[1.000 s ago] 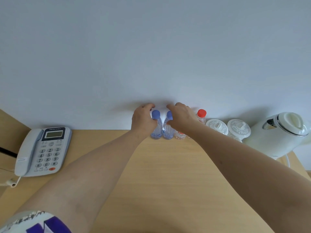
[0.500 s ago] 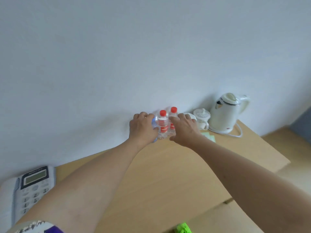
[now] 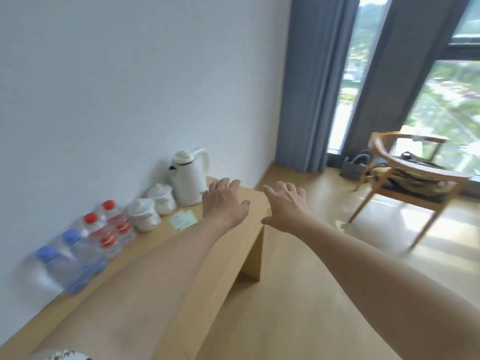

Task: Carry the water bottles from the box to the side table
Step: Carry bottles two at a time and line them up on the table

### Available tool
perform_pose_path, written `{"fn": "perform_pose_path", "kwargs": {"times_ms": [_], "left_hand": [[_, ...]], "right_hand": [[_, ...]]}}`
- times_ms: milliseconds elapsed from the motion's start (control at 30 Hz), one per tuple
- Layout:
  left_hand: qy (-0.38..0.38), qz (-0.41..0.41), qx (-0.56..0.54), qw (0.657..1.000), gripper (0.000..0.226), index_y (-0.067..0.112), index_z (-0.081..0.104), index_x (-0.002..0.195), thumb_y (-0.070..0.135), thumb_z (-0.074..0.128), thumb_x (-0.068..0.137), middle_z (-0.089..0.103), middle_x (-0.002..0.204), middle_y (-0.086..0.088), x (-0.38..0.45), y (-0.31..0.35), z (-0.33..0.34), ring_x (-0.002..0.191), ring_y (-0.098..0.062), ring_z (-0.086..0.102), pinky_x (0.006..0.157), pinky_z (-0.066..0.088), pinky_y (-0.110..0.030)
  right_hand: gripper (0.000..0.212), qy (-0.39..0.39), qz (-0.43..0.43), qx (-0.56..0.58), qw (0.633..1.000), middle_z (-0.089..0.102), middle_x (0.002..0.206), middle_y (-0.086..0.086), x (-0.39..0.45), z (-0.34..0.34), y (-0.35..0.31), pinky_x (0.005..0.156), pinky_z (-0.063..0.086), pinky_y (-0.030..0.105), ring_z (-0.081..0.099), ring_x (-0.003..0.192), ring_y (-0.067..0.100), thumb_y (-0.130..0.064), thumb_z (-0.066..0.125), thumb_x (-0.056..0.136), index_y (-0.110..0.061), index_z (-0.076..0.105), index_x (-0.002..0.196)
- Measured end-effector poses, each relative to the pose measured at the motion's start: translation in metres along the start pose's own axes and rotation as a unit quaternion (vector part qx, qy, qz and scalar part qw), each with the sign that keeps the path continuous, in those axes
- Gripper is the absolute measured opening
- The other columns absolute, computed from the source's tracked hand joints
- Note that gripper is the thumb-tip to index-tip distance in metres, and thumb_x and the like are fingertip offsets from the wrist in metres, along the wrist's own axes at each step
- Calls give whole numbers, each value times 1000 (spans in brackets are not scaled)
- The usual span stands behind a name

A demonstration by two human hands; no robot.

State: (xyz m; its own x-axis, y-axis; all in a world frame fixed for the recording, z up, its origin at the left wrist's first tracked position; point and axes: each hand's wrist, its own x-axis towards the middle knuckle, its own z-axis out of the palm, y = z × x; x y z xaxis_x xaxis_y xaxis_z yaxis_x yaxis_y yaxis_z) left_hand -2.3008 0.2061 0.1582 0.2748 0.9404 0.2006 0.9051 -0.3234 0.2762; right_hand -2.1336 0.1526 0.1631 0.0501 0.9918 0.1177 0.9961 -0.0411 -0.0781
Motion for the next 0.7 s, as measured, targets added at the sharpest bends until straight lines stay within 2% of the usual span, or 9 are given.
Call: {"fn": "perform_pose_path", "kwargs": {"times_ms": [200, 300, 400, 500, 700], "left_hand": [[-24, 112, -41, 993, 68, 25, 42, 148, 56, 53, 88, 38, 155, -5, 22, 181, 44, 142, -27, 30, 113, 32, -44], [-40, 169, -49, 984, 67, 28, 44, 146, 57, 52, 85, 38, 155, -4, 19, 278, 73, 141, -27, 32, 111, 33, -45], [-50, 224, -53, 972, 63, 31, 49, 140, 57, 57, 83, 44, 150, -1, 13, 373, 103, 137, -26, 38, 107, 36, -46], [-72, 259, -76, 960, 61, 31, 54, 136, 55, 60, 80, 49, 144, 0, 6, 457, 130, 133, -26, 41, 103, 38, -47], [-124, 336, -82, 930, 64, 33, 48, 142, 54, 62, 83, 43, 153, 0, -1, 592, 178, 140, -26, 37, 110, 36, -49]], "right_hand": [[84, 13, 132, -21, 991, 44, 144, 13, -63, -31, 167, 108, 31, 55, 37, 135, 35, -55, 77, 75, -27, 38, 145], [77, 18, 191, -22, 981, 46, 142, 10, -103, -41, 253, 106, 32, 54, 39, 133, 34, -53, 76, 77, -29, 42, 140], [75, 13, 243, -23, 970, 40, 149, 9, -143, -49, 331, 108, 30, 57, 37, 134, 36, -52, 74, 79, -30, 41, 142], [76, 4, 295, -36, 955, 33, 154, 9, -179, -57, 402, 110, 27, 57, 33, 138, 37, -49, 74, 81, -29, 38, 144], [75, -13, 393, -31, 919, 31, 156, 8, -243, -57, 515, 107, 29, 55, 34, 136, 35, -51, 73, 81, -31, 37, 144]]}}
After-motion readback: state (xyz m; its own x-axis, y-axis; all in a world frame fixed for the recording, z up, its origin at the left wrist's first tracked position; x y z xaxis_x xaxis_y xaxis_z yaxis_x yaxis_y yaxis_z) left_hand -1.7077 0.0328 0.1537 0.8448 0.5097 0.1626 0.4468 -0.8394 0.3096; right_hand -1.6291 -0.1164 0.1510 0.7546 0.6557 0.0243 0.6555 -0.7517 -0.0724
